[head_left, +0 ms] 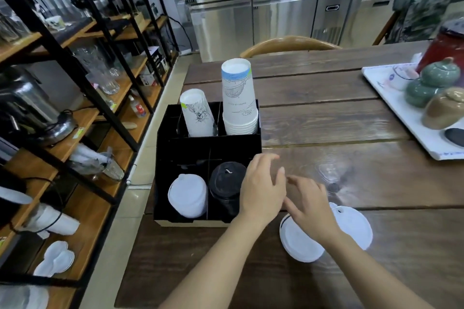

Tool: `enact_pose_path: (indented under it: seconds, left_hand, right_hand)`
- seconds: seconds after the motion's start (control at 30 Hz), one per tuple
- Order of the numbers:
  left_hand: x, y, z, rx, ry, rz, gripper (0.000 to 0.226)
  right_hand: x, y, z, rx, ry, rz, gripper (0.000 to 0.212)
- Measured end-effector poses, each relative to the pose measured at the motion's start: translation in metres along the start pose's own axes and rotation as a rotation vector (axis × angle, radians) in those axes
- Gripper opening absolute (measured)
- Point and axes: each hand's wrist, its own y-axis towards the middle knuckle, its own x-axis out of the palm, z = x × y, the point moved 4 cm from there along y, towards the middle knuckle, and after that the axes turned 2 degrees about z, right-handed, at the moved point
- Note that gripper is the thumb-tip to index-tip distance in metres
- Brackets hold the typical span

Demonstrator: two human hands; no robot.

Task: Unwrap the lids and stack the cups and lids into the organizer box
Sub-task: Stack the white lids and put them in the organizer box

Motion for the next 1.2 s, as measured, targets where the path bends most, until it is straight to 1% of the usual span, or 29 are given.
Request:
enact_pose_path:
  seconds: [0.07,0.1,0.2,0.27,0.33,0.37,0.4,0.47,0.57,0.7,0.73,0.77,0.8,0.83,0.9,1.0,1.1,1.17,1.2]
  left_hand:
    - [0.020,-0.010,-0.004,-0.084,0.041,-0.100,0.029]
    - [0.030,-0.016,-0.007,-0.131,0.094,-0.150,0.030]
    - [0.054,-0.033,-0.020,-0.254,0.302,-0.364,0.034]
    - [0.069,-0.046,-0.028,-0.329,0.382,-0.498,0.040]
    - [0.079,-0.058,-0.035,-0.379,0.426,-0.550,0.045]
    - [0.084,-0.062,-0.038,-0.395,0.436,-0.560,0.046]
    - [0.089,-0.066,-0.041,-0.417,0.430,-0.568,0.048]
    - [0.097,-0.073,-0.048,-0.479,0.389,-0.569,0.051]
    - [0.103,-0.079,-0.049,-0.567,0.288,-0.466,0.055]
    - [0.103,-0.079,-0.056,-0.802,-0.023,-0.310,0.051]
    - [0.103,-0.079,-0.058,-0.842,-0.094,-0.290,0.050]
    - [0.103,-0.078,-0.059,-0.870,-0.155,-0.280,0.047]
    - [0.103,-0.076,-0.060,-0.882,-0.215,-0.268,0.042]
    - [0.102,-0.074,-0.057,-0.885,-0.278,-0.254,0.035]
    - [0.101,-0.070,-0.049,-0.880,-0.395,-0.223,0.025]
    - [0.105,-0.060,-0.030,-0.807,-0.476,-0.190,0.024]
    - [0.113,-0.053,-0.007,-0.743,-0.533,-0.188,0.021]
    - [0.120,-0.048,0.006,-0.724,-0.558,-0.196,0.027]
    - [0.123,-0.046,0.012,-0.719,-0.567,-0.203,0.030]
  right_hand:
    - [-0.003,-0.012,0.016,0.052,-0.037,-0.032,0.074]
    - [-0.002,-0.018,0.024,0.065,-0.060,-0.084,0.079]
    - [0.007,-0.038,0.046,0.084,-0.137,-0.340,0.107]
    - [0.008,-0.047,0.054,0.080,-0.206,-0.471,0.120]
    - [0.007,-0.053,0.057,0.067,-0.255,-0.548,0.130]
    - [0.006,-0.055,0.057,0.057,-0.285,-0.581,0.132]
    - [0.006,-0.058,0.056,0.033,-0.326,-0.603,0.129]
    - [0.006,-0.061,0.057,-0.028,-0.415,-0.595,0.117]
    - [0.007,-0.062,0.059,-0.093,-0.438,-0.539,0.110]
    - [0.010,-0.065,0.065,-0.200,-0.388,-0.390,0.103]
    - [0.006,-0.065,0.064,-0.194,-0.354,-0.388,0.101]
    - [0.003,-0.065,0.064,-0.161,-0.313,-0.427,0.099]
    - [-0.001,-0.066,0.065,-0.135,-0.285,-0.461,0.097]
    - [-0.006,-0.066,0.066,-0.129,-0.257,-0.456,0.096]
    - [-0.015,-0.066,0.071,-0.137,-0.202,-0.388,0.096]
    - [-0.033,-0.066,0.084,-0.087,-0.103,-0.325,0.095]
    - [-0.056,-0.062,0.092,-0.024,-0.023,-0.266,0.088]
    - [-0.068,-0.060,0.101,0.033,0.075,-0.243,0.083]
    - [-0.074,-0.060,0.105,0.061,0.121,-0.234,0.085]
